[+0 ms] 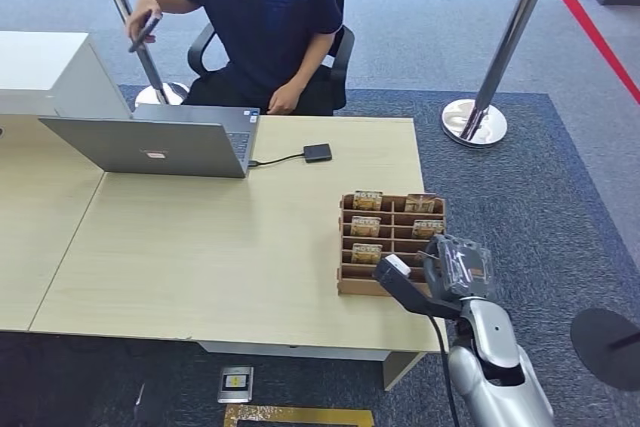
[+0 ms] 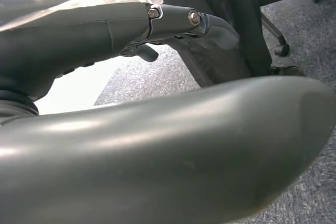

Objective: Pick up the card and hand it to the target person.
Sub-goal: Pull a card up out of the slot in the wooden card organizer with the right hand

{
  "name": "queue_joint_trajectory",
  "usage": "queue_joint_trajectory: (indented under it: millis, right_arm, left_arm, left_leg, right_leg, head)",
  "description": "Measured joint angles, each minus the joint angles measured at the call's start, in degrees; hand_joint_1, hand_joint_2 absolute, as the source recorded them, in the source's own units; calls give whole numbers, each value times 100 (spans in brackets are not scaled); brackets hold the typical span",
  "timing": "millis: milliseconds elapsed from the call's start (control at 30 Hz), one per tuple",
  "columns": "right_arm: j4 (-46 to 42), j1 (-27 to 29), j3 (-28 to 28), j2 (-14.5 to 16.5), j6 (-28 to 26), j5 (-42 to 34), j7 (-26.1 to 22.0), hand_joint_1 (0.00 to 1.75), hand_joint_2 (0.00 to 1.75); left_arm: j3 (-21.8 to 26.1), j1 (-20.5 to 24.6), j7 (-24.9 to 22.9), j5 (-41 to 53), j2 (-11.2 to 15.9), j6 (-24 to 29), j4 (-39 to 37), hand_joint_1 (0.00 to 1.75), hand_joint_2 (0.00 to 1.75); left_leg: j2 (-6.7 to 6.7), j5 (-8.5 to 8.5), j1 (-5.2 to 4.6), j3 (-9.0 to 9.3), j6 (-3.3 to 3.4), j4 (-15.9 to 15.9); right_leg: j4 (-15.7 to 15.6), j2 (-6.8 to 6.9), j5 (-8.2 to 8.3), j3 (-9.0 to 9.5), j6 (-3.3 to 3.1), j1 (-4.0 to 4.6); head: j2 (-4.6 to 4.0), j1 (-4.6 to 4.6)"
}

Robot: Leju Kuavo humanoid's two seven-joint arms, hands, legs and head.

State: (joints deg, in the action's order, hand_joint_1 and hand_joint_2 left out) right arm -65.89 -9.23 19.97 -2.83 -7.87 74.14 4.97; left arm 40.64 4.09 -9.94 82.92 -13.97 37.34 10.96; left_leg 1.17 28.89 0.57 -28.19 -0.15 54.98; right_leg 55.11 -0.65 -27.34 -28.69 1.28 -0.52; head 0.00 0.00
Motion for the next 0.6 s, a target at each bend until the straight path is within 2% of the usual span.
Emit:
queue_joint_trajectory:
  millis: [200, 600]
  right_arm:
    - [-229, -137, 36, -91, 17, -27, -157, 144, 175]
    - [-1357, -322, 208, -448, 88, -192, -397, 144, 175]
  left_arm:
    - [26, 1, -18, -29, 0, 13, 1, 0, 0]
    - [73, 4, -5, -105, -9, 25, -1, 0, 0]
  left_leg:
    - [-4, 0, -1, -5, 0, 5]
    - [-11, 2, -4, -13, 2, 13]
  right_leg:
    - [5, -4, 3, -5, 2, -1]
    - [12, -12, 2, -13, 3, -4]
  head:
    - [0, 0]
    - [0, 0]
